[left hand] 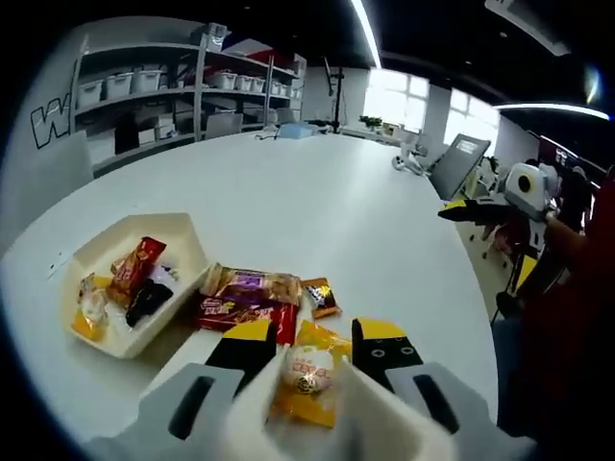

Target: Place the target food into the container with the food tongs after gripping and lifting it, then release it inside without dropping or visibly crushing the food.

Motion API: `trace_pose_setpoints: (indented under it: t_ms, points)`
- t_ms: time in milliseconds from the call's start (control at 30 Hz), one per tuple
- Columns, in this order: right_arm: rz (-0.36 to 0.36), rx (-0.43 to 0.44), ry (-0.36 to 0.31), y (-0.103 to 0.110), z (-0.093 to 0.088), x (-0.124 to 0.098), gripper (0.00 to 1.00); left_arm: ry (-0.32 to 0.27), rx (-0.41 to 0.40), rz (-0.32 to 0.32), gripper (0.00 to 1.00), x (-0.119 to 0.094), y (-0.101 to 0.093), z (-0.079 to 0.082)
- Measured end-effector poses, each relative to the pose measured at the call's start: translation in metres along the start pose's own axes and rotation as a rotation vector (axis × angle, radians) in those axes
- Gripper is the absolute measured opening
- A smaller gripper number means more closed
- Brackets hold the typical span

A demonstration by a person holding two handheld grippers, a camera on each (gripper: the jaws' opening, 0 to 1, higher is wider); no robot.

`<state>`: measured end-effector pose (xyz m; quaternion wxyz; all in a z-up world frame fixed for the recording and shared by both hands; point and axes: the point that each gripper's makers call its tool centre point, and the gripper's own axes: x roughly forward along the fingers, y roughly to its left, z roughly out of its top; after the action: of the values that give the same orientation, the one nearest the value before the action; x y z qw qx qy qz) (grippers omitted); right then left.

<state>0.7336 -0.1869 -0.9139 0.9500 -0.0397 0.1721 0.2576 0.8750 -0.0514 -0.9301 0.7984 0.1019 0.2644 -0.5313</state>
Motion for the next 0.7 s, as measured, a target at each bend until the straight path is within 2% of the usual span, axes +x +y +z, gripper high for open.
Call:
trace_pose_setpoints:
  t_ms: [333,467,700]
  points:
    - [0.002,-0.015,0.006,0.000,0.001,0.003,0.99,0.002,-0.019,-0.014,0.30,0.003,-0.001,-0.002]
    - [0.003,-0.013,0.004,0.000,0.003,0.003,0.99,0.022,-0.035,-0.035,0.30,0.007,-0.006,-0.008]
    - [0.001,-0.014,0.007,0.000,0.002,0.004,0.99,0.042,-0.001,-0.042,0.29,0.011,-0.009,-0.011]
